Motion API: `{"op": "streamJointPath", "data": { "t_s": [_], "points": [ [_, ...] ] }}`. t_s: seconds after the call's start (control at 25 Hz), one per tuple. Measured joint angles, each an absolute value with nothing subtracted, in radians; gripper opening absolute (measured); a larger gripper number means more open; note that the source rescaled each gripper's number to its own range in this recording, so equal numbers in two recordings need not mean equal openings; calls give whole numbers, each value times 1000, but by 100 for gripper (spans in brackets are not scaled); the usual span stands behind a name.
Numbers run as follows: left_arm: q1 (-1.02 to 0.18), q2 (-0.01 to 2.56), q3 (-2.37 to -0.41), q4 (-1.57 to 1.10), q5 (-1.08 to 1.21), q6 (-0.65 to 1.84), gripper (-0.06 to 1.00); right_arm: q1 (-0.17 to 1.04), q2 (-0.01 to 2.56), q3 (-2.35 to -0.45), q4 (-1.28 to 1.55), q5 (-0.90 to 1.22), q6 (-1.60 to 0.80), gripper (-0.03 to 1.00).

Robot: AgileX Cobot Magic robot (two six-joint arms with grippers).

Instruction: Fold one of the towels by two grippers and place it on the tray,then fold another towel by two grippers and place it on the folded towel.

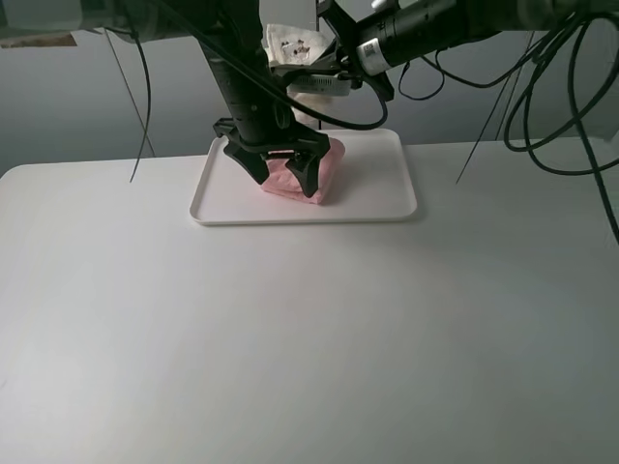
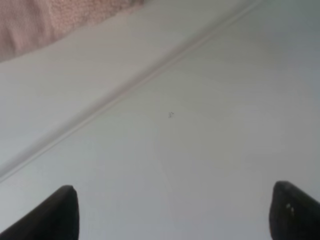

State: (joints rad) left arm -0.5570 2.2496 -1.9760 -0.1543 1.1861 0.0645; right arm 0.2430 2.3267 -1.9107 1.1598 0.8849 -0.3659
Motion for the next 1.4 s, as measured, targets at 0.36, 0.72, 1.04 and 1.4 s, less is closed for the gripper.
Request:
{"op": "streamJointPath", "data": {
  "t_s": [0.36, 0.72, 1.04, 1.4],
  "points": [
    [-557, 2250, -1976, -154, 1193, 82, 99, 247, 2478, -1915, 1151, 863, -398, 9],
    [-557, 2250, -1976, -154, 1200, 92, 99, 247, 2493, -1917, 1054, 838, -376, 76],
    [-557, 2250, -1976, -121, 1212, 111, 99, 247, 2477, -1917, 955, 855, -370, 100],
    [-557, 2231, -1976, -29, 1216, 111, 99, 247, 2332, -1917, 647, 845, -305, 100]
  ]
}}
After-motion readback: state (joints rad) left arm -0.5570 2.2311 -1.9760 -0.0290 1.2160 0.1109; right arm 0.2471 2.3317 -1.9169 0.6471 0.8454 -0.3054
